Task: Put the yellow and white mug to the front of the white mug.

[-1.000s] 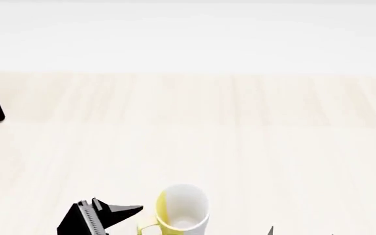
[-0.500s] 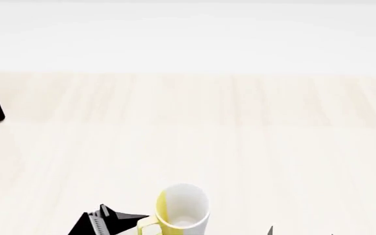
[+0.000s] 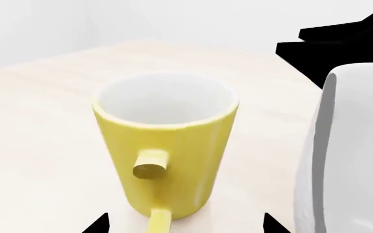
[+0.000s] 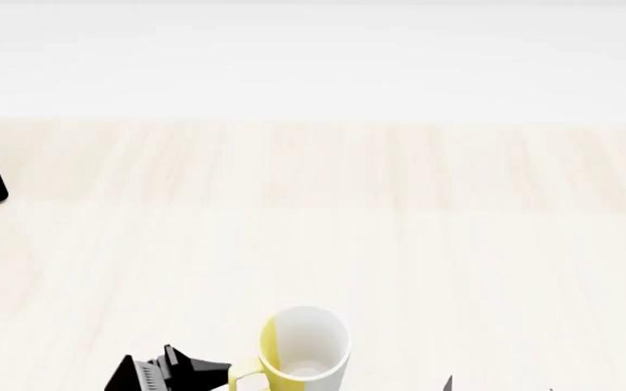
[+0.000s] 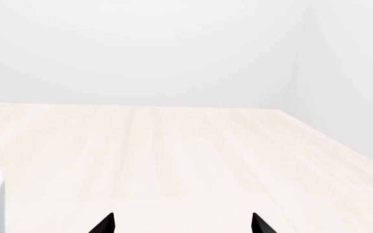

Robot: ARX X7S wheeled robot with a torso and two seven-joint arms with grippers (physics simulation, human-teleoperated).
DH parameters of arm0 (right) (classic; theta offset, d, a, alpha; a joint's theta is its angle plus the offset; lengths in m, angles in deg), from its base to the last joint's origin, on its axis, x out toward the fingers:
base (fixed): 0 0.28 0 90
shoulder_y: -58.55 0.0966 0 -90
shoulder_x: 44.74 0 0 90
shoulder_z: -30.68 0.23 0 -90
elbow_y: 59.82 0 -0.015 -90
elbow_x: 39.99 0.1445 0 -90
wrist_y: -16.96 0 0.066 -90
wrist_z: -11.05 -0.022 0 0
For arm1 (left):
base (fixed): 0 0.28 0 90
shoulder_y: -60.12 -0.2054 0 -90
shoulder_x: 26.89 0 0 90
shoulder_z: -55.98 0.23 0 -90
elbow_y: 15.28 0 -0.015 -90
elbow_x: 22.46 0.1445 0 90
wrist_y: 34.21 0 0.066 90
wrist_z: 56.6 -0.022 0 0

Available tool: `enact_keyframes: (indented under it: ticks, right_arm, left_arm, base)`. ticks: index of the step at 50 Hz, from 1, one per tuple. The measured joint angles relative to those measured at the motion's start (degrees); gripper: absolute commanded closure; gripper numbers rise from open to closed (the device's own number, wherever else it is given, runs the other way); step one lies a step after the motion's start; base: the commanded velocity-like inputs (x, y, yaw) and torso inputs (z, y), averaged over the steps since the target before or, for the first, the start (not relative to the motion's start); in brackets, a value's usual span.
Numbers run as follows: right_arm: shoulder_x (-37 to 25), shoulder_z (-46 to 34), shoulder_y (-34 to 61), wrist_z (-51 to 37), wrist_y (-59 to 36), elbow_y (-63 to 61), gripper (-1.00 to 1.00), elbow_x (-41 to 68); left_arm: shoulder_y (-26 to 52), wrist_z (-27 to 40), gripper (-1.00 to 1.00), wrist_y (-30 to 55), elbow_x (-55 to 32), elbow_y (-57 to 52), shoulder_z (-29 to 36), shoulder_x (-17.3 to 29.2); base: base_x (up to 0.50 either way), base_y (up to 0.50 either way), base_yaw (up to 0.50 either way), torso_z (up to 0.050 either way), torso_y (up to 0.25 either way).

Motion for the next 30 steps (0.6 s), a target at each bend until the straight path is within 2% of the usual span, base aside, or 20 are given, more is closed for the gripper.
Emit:
enact_keyframes:
  ticks: [13,30]
  right_arm:
    - [-0.1,-0.3,0.0,-0.2,0.0,0.0,-1.0,0.1]
    - [-0.3,-0.7,0.2,-0.3,0.1,0.3,-1.0,0.3]
  left_arm:
    - [-0.3,0.5,-1.0,0.7,-1.1,-1.7,-0.3,0.3]
    - [-3.0,1.2,-1.0,4.6,-2.9,-10.1,-0.3,1.6]
  base:
    - [0.0,0.0,0.0,0.0,0.0]
    - [0.0,0.0,0.0,0.0,0.0]
